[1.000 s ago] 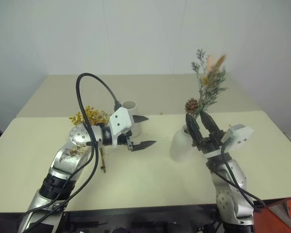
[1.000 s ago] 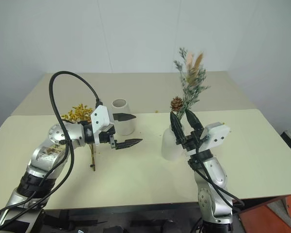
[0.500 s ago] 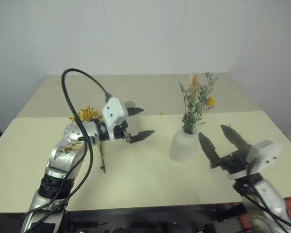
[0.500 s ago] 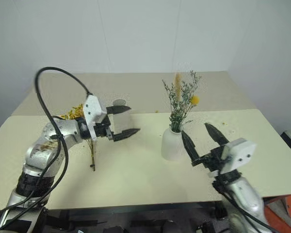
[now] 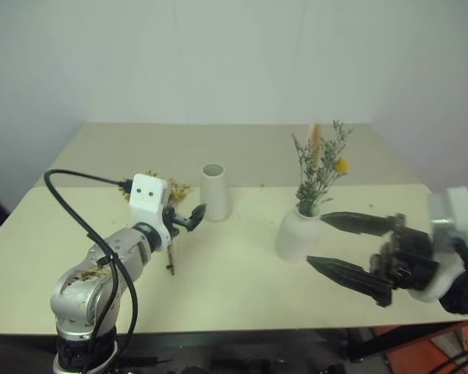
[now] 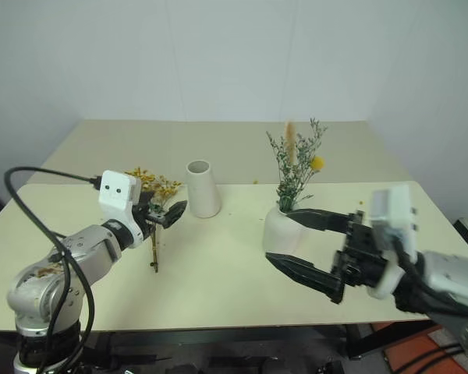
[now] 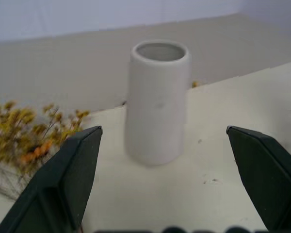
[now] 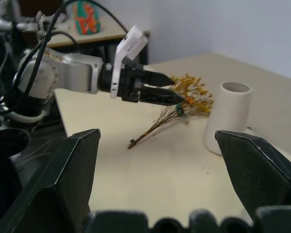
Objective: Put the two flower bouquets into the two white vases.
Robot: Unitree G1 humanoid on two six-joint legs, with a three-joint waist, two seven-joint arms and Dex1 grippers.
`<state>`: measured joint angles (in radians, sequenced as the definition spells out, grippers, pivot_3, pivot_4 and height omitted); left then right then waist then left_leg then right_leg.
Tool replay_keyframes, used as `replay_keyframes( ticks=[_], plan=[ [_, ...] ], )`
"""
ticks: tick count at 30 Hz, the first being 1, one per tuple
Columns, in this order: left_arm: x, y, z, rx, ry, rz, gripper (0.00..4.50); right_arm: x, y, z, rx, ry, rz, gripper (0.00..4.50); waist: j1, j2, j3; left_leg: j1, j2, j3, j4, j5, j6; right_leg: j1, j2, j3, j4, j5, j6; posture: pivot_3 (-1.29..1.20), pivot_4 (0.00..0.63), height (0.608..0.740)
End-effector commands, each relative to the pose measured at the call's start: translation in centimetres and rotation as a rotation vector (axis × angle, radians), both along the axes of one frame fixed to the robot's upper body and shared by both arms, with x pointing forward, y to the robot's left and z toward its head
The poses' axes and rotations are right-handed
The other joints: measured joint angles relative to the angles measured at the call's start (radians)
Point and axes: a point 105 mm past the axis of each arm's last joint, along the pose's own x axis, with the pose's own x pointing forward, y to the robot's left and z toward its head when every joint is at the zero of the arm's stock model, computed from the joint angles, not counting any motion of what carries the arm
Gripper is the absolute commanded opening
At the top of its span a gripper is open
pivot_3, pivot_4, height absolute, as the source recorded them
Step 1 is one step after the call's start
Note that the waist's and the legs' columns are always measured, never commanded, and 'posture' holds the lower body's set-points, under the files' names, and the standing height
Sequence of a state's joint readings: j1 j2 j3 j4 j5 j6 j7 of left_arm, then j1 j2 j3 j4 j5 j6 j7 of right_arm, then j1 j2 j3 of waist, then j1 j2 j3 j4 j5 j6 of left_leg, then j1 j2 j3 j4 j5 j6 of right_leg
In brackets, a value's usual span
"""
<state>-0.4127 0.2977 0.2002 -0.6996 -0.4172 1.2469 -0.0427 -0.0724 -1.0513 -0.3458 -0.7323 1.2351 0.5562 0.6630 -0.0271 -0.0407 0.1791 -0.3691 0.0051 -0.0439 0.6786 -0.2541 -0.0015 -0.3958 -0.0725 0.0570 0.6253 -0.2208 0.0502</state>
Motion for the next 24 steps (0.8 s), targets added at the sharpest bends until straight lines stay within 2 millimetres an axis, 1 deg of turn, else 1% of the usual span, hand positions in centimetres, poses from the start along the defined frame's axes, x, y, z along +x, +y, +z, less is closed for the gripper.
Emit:
replay_keyframes(
  ticks=[1, 4, 6, 10, 13, 15, 18, 21, 24],
  plan=[
    [-1.2, 0.8, 0.0, 0.042, 0.039, 0.186, 4.5, 1.1, 1.1, -1.1, -0.092, 0.029, 0.098, 4.46, 0.003, -0.001, 0.0, -0.001, 0.0, 0.0, 0.0, 0.0, 0.0, 0.0, 0.0, 0.0, -0.001, 0.0, 0.0, 0.0, 0.15, 0.74],
    [-1.8, 0.8, -0.2, 0.024, 0.088, 0.273, 4.5, 2.2, 2.0, -1.8, -0.143, 0.057, 0.159, 4.46, 0.011, -0.001, 0.0, -0.004, -0.001, -0.001, -0.001, 0.0, 0.0, -0.005, 0.0, 0.0, 0.0, 0.0, -0.002, 0.0, 0.15, 0.74],
    [-1.9, 0.9, -0.4, 0.018, 0.102, 0.323, 4.5, 2.8, 2.6, -2.3, -0.164, 0.063, 0.184, 4.46, 0.015, -0.001, 0.0, -0.009, -0.002, -0.001, -0.001, 0.0, 0.0, -0.009, -0.001, 0.0, 0.001, 0.004, -0.008, 0.0, 0.15, 0.74],
    [-1.8, 2.0, -1.2, 0.021, 0.139, 0.428, 4.5, 4.1, 4.1, -3.1, -0.184, 0.066, 0.224, 4.46, 0.016, -0.001, 0.0, -0.01, -0.003, -0.002, 0.0, 0.0, 0.0, -0.01, -0.003, -0.002, 0.0, 0.004, -0.008, 0.0, 0.15, 0.74],
    [-1.6, 3.1, -2.1, 0.041, 0.184, 0.463, 4.5, 4.9, 5.0, -3.7, -0.203, 0.055, 0.228, 4.46, 0.015, -0.001, 0.0, -0.01, -0.004, -0.002, 0.0, 0.0, 0.0, -0.01, -0.004, -0.002, 0.0, 0.005, -0.008, 0.0, 0.15, 0.74],
    [-1.4, 3.6, -2.3, 0.042, 0.2, 0.471, 4.5, 5.3, 5.4, -4.0, -0.208, 0.048, 0.22, 4.46, 0.016, -0.001, 0.0, -0.01, -0.004, -0.003, 0.0, 0.0, 0.0, -0.01, -0.004, -0.002, 0.0, 0.005, -0.008, 0.0, 0.15, 0.74],
    [-0.4, 4.1, -2.5, 0.029, 0.239, 0.461, 4.5, 5.6, 5.9, -4.3, -0.206, 0.041, 0.199, 4.46, 0.016, -0.001, 0.0, -0.011, -0.004, -0.003, 0.0, 0.0, 0.0, -0.011, -0.004, -0.003, 0.0, 0.005, -0.008, 0.0, 0.15, 0.74],
    [0.2, 3.5, -2.5, 0.042, 0.247, 0.411, 4.5, 5.9, 6.1, -4.6, -0.206, 0.037, 0.172, 4.46, 0.016, -0.001, 0.0, -0.012, -0.005, -0.004, 0.0, 0.0, -0.001, -0.011, -0.004, -0.004, 0.0, 0.005, -0.008, 0.0, 0.15, 0.74],
    [1.1, 2.7, -3.0, 0.043, 0.265, 0.372, 4.5, 6.0, 5.8, -4.7, -0.206, 0.039, 0.14, 4.46, 0.016, -0.001, 0.0, -0.012, -0.005, -0.005, 0.0, 0.0, -0.001, -0.011, -0.005, -0.005, 0.0, 0.005, -0.008, 0.0, 0.15, 0.74]
  ],
)
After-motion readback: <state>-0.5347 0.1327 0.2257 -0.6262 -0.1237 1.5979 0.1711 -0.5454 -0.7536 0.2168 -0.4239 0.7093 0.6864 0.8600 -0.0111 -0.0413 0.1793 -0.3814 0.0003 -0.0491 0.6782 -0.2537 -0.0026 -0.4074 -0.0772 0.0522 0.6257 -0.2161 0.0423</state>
